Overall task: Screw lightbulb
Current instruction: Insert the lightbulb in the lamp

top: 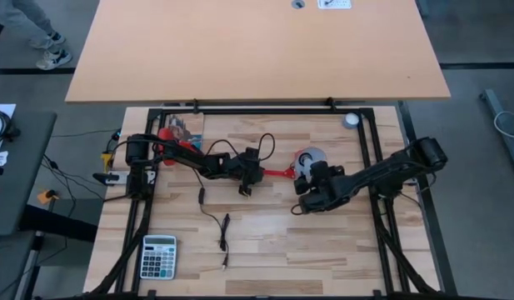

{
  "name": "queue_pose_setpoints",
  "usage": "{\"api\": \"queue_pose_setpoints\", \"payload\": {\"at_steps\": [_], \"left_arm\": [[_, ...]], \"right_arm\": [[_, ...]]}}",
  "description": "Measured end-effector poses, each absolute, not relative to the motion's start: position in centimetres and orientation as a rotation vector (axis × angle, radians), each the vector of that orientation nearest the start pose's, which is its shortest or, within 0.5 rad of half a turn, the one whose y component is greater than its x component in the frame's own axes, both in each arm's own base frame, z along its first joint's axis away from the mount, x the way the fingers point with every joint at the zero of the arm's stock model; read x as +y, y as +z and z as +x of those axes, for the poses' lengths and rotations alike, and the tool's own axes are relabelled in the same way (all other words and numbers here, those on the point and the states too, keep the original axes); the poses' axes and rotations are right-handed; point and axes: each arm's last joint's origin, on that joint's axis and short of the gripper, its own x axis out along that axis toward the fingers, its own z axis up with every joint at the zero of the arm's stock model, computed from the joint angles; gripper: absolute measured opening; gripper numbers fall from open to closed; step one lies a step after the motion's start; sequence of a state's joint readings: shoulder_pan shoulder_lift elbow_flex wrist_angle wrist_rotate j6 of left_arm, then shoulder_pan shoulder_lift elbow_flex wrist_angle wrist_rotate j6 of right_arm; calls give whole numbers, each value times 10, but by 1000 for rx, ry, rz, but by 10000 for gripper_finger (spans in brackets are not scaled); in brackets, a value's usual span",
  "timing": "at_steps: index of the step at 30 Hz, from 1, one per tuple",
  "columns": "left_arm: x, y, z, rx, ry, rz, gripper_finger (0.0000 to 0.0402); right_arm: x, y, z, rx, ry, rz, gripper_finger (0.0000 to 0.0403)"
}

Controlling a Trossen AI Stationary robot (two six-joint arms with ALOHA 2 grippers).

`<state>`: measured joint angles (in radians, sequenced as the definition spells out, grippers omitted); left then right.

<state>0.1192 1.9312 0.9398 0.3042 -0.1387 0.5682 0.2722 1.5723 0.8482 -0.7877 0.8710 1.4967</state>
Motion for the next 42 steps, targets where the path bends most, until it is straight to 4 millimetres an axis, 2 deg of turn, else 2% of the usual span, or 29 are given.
{"api": "queue_pose_setpoints", "payload": {"at_steps": [7, 16, 20, 24, 28, 32, 38, 42], "left_arm": [[48, 117, 369, 740, 45, 549, 88], [44, 121, 367, 758, 28, 581, 96], [33, 141, 361, 741, -19, 595, 122], [18, 177, 361, 581, -5, 614, 155], [2, 191, 362, 487, -18, 626, 183], [-10, 196, 364, 429, -21, 662, 200], [-26, 212, 368, 279, 90, 711, 205], [-43, 217, 367, 218, 53, 802, 206]], "right_arm": [[46, 181, 246, 664, -1166, 470, 291], [47, 214, 246, 748, -1089, 471, 285], [51, 239, 245, 794, -976, 462, 285], [60, 260, 242, 788, -837, 427, 285], [68, 275, 235, 751, -731, 401, 286], [75, 279, 232, 730, -684, 406, 286], [86, 280, 235, 697, -629, 425, 286], [92, 281, 238, 664, -596, 448, 286]]}}
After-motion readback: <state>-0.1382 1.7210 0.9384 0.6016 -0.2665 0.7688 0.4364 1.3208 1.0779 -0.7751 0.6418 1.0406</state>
